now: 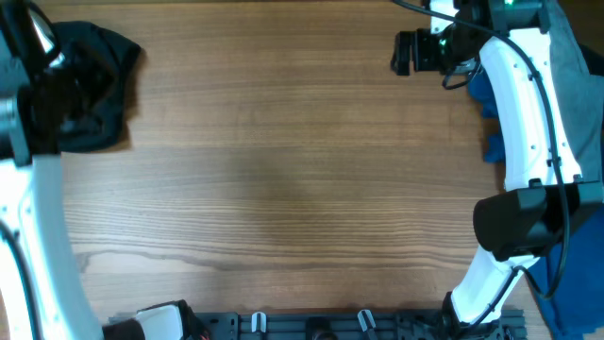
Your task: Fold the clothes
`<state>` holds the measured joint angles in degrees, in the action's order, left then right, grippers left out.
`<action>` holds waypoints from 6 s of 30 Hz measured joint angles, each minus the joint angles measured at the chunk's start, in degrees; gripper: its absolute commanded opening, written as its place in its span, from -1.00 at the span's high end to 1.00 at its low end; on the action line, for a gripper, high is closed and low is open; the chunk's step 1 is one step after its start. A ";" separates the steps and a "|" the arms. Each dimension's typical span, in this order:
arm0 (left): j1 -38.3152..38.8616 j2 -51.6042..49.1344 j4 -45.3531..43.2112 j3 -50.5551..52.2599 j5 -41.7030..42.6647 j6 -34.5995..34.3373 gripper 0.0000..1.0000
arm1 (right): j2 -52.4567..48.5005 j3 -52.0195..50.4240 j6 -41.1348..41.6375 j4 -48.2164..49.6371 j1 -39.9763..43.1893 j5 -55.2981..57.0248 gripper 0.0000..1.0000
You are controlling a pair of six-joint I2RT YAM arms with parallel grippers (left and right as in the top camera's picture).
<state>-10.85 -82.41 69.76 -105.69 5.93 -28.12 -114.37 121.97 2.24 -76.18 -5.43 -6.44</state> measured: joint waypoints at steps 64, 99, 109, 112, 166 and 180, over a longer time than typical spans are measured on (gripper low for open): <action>5.57 48.30 -31.61 5.66 -4.81 25.31 -1.00 | 0.00 0.00 -0.02 4.92 0.28 4.81 -0.99; 5.57 79.69 -71.65 104.59 -3.08 25.51 -1.00 | 0.00 0.00 -0.02 5.01 0.28 5.03 -0.99; 5.57 80.13 -65.83 105.07 -3.04 25.51 -0.99 | 0.00 0.00 -0.02 5.03 0.28 5.03 -1.00; 5.57 80.13 -65.85 105.07 -3.04 25.51 -1.00 | 0.00 0.00 -0.02 5.03 0.28 5.03 -1.00; 5.57 80.30 -65.85 105.07 -3.04 25.53 -1.00 | 68.81 -50.47 0.04 43.93 0.28 8.48 -0.99; 5.57 80.41 -65.85 105.07 -3.02 25.51 -1.00 | 97.74 -96.39 12.87 56.59 0.28 8.66 -0.99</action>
<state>-5.28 -2.00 3.90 -0.62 2.92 -2.61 -16.62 25.58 15.11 -19.59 -5.15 2.22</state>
